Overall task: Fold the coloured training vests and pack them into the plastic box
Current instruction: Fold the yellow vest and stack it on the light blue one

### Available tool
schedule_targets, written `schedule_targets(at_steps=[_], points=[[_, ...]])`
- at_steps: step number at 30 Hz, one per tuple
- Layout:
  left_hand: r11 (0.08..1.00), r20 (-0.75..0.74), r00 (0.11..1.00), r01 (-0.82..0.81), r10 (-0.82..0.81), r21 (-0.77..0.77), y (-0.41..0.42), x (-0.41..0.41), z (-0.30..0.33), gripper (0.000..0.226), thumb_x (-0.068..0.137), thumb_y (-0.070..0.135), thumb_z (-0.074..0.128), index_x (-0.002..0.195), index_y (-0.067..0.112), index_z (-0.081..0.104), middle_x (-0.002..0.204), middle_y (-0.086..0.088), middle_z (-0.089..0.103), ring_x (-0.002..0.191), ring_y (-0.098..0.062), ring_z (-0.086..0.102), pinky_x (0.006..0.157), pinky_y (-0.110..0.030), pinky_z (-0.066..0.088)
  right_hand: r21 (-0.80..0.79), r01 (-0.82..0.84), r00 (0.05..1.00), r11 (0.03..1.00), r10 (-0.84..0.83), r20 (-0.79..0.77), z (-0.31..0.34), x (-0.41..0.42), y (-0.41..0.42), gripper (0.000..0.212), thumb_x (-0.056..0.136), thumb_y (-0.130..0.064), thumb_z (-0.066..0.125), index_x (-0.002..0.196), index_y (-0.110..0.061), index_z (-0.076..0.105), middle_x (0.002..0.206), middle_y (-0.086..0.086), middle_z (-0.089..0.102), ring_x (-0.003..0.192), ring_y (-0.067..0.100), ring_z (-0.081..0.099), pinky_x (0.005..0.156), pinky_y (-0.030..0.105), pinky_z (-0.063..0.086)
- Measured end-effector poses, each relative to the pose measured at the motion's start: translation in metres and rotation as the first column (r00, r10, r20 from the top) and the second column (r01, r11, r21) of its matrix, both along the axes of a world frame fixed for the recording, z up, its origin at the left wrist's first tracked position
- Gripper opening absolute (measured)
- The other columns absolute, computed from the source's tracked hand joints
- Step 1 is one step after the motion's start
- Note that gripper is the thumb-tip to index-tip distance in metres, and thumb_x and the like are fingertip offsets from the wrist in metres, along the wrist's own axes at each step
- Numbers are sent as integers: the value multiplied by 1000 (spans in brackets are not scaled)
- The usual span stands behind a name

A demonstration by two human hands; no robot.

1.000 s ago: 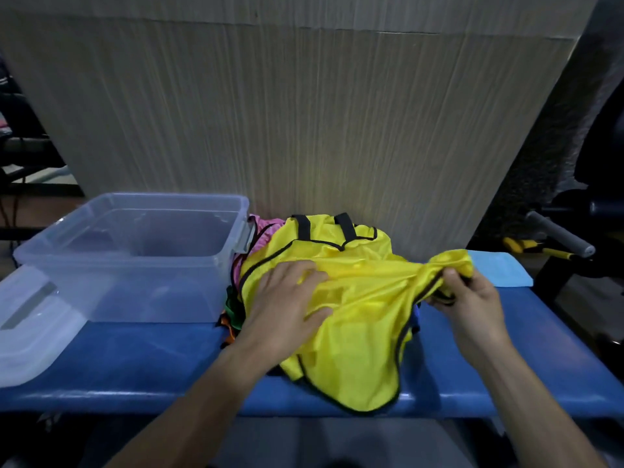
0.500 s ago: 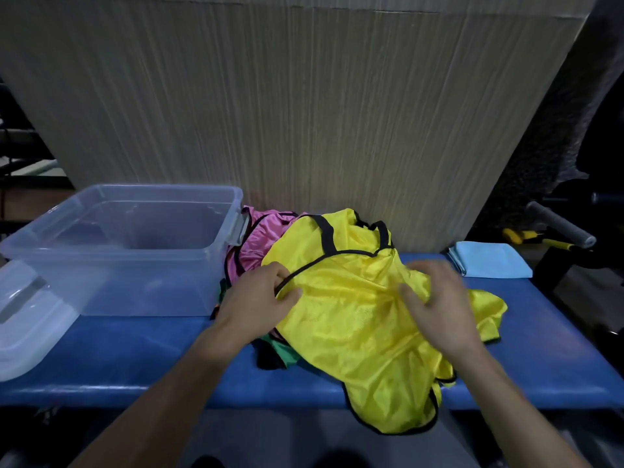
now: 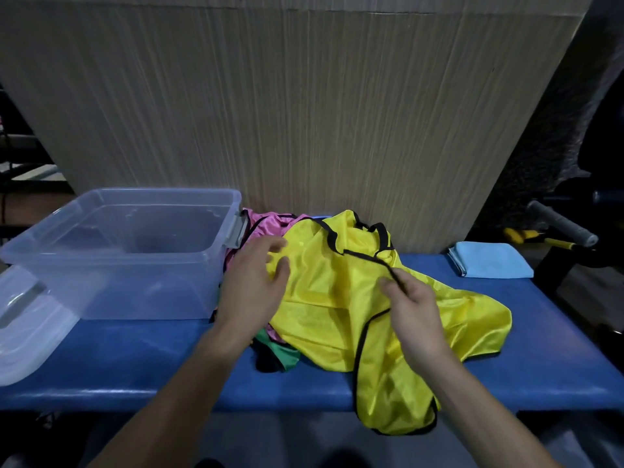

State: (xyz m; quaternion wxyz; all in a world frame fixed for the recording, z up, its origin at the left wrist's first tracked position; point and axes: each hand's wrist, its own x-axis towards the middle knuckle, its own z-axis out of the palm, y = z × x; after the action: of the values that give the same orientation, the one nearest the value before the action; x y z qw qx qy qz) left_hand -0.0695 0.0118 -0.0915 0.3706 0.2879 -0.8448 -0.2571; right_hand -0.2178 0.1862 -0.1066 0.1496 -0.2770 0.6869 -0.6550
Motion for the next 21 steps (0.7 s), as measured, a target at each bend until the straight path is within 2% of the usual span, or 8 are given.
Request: schedule_targets(at_steps=[2,4,6,10,12,16,19,21], points=[[992,303,945,-106,122,-68,-15,5,-10,35,100,37,56,129,16,55,123,-4,59,110,-25,59,84,-42,51,-60,82,983,995,-71,170,11,-6,7,20,102,-12,54,98,-11,73,96,5,78,91,17,73,87,31,57],[986,528,834,-160,160,-45,-19,5,-15,37,101,42,53,122,11,54,117,-10,60,107,-31,59,79,-40,48,-89,187,934,978,-149,324,24,-10,12,21,104,-14,51,97,-6,69,102,15,76,85,19,73,68,25,57],[984,559,814,-177,155,-15,-19,4,-14,29,103,39,52,108,11,56,102,-6,63,101,-31,63,73,-37,46,-171,252,853,952,-135,503,30,-14,18,25,105,-18,49,103,-7,71,103,13,76,86,19,76,65,27,57],[996,127,992,-5,-6,93,-3,6,1,25,97,39,64,83,20,54,71,12,51,69,-8,53,59,-31,39,-293,223,773,930,14,634,35,-12,26,34,103,-29,50,117,-6,71,113,10,76,106,25,73,95,42,54],[927,-107,968,250,-229,280,18,2,10,30,97,36,65,79,17,50,69,12,42,65,-9,41,64,-30,36,-316,142,760,938,102,641,34,-5,25,39,104,-31,47,122,-4,68,116,12,74,111,28,70,104,44,49],[684,-225,859,504,-460,527,49,-7,16,35,98,40,63,95,7,55,89,-9,48,88,-14,49,87,-37,44,-331,-69,740,941,271,615,29,22,17,46,104,-34,43,130,-3,64,125,13,71,119,26,67,108,43,45],[503,-362,831,548,-423,668,52,-8,18,21,101,31,57,100,17,72,109,6,69,115,-11,59,112,-42,40,-324,-150,752,934,321,576,26,36,15,47,101,-36,43,130,-6,65,126,10,71,120,23,66,108,42,45],[436,-433,848,529,-306,728,48,-9,18,26,104,21,52,107,22,78,125,4,71,128,-17,58,114,-44,39,-331,-143,764,933,317,562,26,37,15,46,101,-37,44,129,-9,65,124,8,72,118,21,68,107,42,46]])
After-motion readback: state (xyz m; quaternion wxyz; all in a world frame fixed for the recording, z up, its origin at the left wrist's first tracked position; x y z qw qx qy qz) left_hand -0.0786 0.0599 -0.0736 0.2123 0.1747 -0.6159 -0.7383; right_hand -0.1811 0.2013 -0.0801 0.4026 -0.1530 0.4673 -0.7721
